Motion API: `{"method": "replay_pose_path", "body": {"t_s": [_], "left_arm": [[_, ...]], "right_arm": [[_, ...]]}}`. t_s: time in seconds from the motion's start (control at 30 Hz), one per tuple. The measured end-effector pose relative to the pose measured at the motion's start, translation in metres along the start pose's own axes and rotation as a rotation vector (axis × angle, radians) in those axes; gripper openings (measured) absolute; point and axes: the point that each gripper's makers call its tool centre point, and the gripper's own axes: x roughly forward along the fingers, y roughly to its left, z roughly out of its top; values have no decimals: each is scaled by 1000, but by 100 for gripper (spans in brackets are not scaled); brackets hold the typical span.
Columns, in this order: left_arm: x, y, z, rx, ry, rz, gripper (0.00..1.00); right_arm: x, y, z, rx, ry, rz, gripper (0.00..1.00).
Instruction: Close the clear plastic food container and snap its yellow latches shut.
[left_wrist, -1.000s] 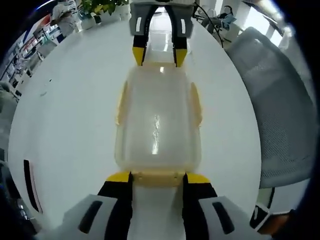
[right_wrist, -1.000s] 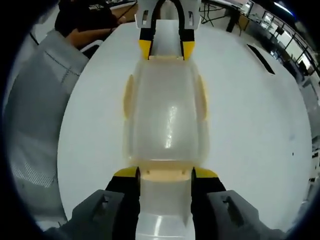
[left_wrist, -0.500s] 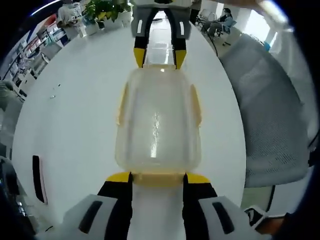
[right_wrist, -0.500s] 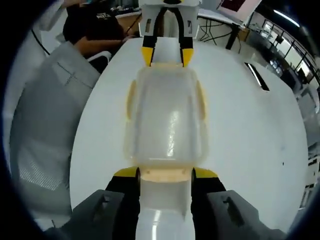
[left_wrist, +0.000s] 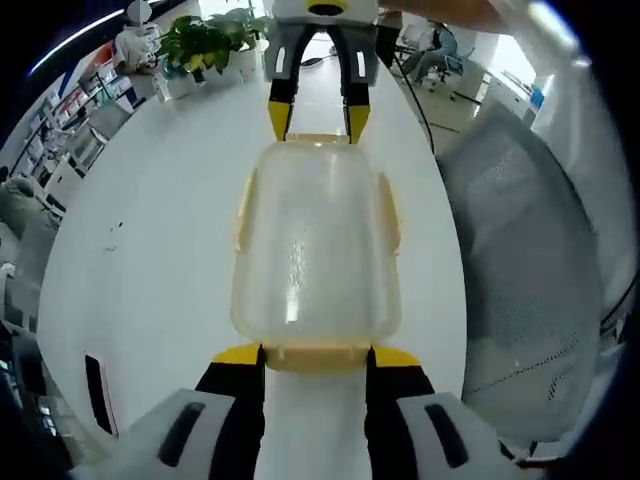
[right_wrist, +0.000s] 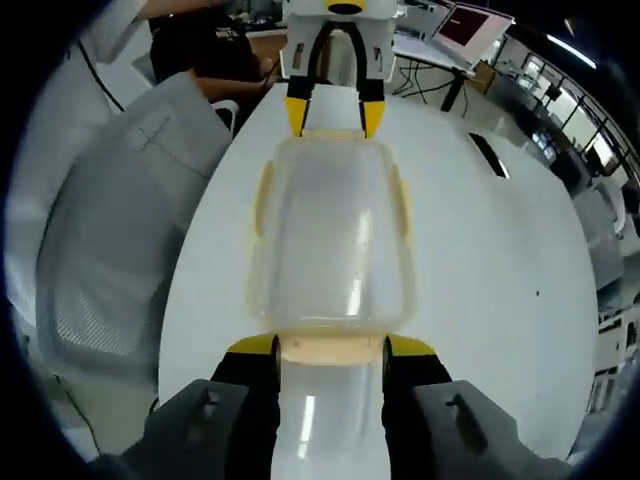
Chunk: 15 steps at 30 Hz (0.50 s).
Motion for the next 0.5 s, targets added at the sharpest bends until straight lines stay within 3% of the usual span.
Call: {"method": "replay_pose_path", "body": {"t_s": [0.17, 0.3, 0.5], "left_arm": [[30, -5, 42, -2, -6, -8, 33], [42, -5, 73, 6, -25, -9, 33], [64, -2, 103, 25, 3, -7, 33]], "right_arm": [[-19, 4, -41, 8, 28, -13, 35], [-33, 1, -73, 14, 26, -22, 36], [-44, 0, -105, 31, 14, -30, 36]]}}
